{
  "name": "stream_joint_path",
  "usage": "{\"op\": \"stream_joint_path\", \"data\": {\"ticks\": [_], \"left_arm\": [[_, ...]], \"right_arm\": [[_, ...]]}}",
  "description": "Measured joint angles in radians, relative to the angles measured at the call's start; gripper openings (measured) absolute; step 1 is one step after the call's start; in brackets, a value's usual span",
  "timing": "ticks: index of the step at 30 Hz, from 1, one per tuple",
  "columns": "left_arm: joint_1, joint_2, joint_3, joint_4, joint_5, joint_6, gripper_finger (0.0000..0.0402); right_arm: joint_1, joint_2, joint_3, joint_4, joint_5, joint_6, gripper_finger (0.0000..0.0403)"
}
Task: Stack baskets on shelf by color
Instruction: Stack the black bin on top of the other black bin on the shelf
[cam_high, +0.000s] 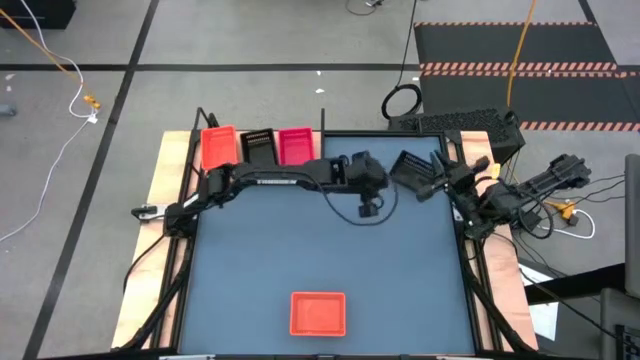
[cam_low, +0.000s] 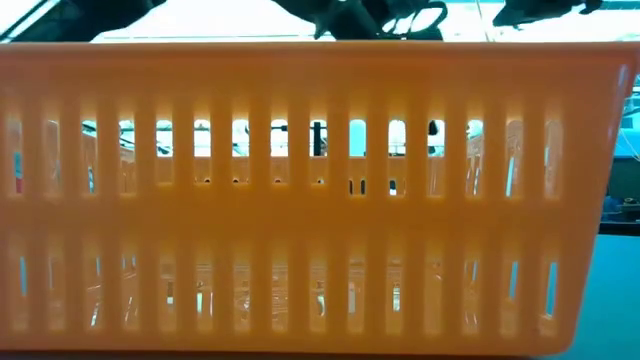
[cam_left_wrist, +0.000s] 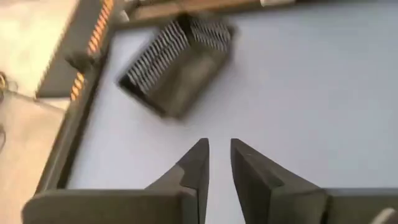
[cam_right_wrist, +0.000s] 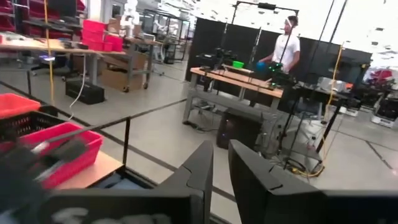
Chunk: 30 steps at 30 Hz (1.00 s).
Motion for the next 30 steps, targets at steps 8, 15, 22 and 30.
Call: {"op": "stream_joint_path", "data": {"ticks": [8,15,22,30], "left_arm": [[-0.112,-0.202,-0.431,0.124,-0.004,-0.058,0.0006],[-0.184,-0.490,-0.880,0.388,-0.004,-0.041,0.0018],[-0.226,-0.799,-1.158,0.434,-0.020,-0.018,0.0019],[-0.328,-1.003,-1.503,0.756,-0.016,-0.042,0.0019]], "right_arm": [[-0.048,0.012,-0.037,0.008,0.002,0.055,0.0052],[-0.096,0.016,-0.079,0.018,0.002,0.086,0.0092],[-0.159,0.010,-0.173,0.075,-0.001,0.293,0.0131],[-0.153,0.010,-0.270,0.173,0.002,0.463,0.0135]]}}
